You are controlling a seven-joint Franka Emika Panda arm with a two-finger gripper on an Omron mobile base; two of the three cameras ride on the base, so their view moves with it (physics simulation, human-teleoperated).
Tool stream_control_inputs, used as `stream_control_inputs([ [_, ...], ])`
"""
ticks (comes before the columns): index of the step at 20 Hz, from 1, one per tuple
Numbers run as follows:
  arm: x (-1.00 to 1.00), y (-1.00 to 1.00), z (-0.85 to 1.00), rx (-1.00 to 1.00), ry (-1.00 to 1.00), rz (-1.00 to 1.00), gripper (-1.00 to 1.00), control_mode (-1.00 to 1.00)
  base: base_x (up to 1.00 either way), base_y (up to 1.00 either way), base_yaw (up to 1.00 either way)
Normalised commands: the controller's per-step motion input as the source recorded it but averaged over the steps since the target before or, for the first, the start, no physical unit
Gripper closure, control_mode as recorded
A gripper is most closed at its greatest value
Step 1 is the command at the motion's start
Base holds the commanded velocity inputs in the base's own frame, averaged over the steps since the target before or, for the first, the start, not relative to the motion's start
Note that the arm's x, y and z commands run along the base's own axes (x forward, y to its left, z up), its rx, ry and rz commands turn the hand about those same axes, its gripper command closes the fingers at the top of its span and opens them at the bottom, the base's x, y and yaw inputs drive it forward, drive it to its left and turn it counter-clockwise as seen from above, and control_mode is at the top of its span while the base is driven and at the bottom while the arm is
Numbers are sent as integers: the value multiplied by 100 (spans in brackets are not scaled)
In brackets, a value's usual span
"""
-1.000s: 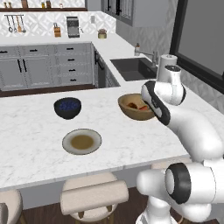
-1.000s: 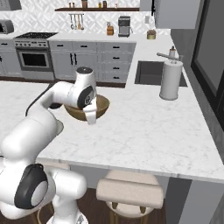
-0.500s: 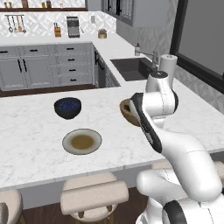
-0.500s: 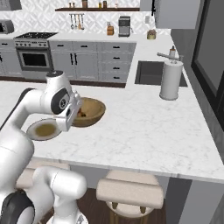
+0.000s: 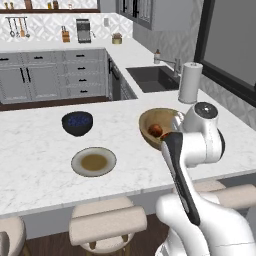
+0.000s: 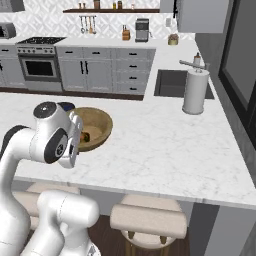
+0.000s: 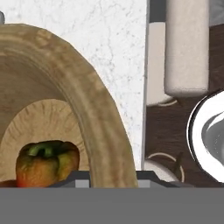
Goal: Pick the chicken drumstick and bell pepper from their plates and place them in the bowl. Then put the bowl in the fridge.
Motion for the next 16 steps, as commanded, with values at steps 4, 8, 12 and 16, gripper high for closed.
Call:
stream_control_inputs([
  [4, -39, 0, 0, 0, -4, 5, 100, -100, 0, 0, 0],
  [8, -45, 0, 22, 0, 13, -11, 100, -100, 0, 0, 0],
  [12, -39, 0, 23, 0, 22, -16, 100, -100, 0, 0, 0],
  [16, -43, 0, -5, 0, -5, -6, 100, -100, 0, 0, 0],
])
